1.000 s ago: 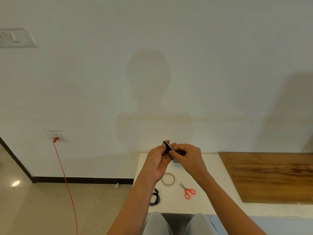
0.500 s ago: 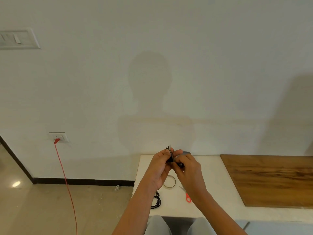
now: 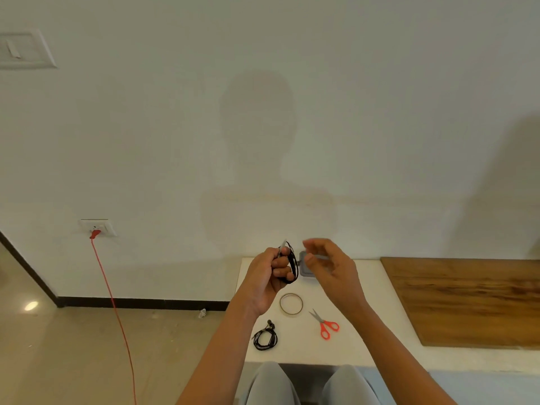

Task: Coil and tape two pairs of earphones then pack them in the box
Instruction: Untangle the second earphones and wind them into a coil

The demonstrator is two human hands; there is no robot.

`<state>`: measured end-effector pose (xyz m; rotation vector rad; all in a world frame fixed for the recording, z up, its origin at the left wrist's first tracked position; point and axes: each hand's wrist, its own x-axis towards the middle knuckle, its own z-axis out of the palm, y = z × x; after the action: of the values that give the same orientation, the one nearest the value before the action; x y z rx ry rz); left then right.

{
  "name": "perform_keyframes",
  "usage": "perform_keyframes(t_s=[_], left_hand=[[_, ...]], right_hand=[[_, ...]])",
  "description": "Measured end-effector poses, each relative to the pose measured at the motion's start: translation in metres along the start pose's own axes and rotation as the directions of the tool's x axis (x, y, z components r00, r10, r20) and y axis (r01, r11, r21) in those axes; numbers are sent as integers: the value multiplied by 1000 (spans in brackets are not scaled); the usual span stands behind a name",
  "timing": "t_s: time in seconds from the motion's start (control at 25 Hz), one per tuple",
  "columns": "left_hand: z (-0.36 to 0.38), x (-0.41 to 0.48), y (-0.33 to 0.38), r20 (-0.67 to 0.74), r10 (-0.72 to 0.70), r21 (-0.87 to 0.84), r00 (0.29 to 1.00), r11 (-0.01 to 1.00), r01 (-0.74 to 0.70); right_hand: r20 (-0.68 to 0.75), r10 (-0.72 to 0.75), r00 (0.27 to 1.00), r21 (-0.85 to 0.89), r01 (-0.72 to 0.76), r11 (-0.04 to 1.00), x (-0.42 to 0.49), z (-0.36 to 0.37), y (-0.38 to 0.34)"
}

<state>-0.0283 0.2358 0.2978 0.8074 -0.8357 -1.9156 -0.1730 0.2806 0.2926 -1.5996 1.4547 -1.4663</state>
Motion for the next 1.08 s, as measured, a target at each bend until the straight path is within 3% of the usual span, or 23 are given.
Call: perform_keyframes(t_s=[0.16, 0.4, 0.56, 0.76, 0.96, 1.08], left_hand=[[-5, 2, 3, 62, -60, 123, 996, 991, 52], [-13, 8, 4, 116, -50, 214, 992, 977, 24], [-14, 14, -4, 75, 87, 184, 993, 978, -100], [-15, 20, -14, 33, 190, 7, 981, 982, -191], [-11, 16, -20, 31, 226, -65, 974, 973, -223], [-11, 12, -23, 19, 208, -120, 978, 972, -204]], right_hand=[[325, 62, 944, 97, -98, 990, 25, -1, 3], [513, 58, 857, 128, -144, 981, 32, 2, 10], [446, 151, 882, 228, -275, 934, 22, 13, 19], [217, 307, 927, 270, -359, 893, 10, 34, 19], [-35, 314, 949, 222, -299, 928, 6, 42, 14], [-91, 280, 956, 150, -265, 953, 6, 43, 13]])
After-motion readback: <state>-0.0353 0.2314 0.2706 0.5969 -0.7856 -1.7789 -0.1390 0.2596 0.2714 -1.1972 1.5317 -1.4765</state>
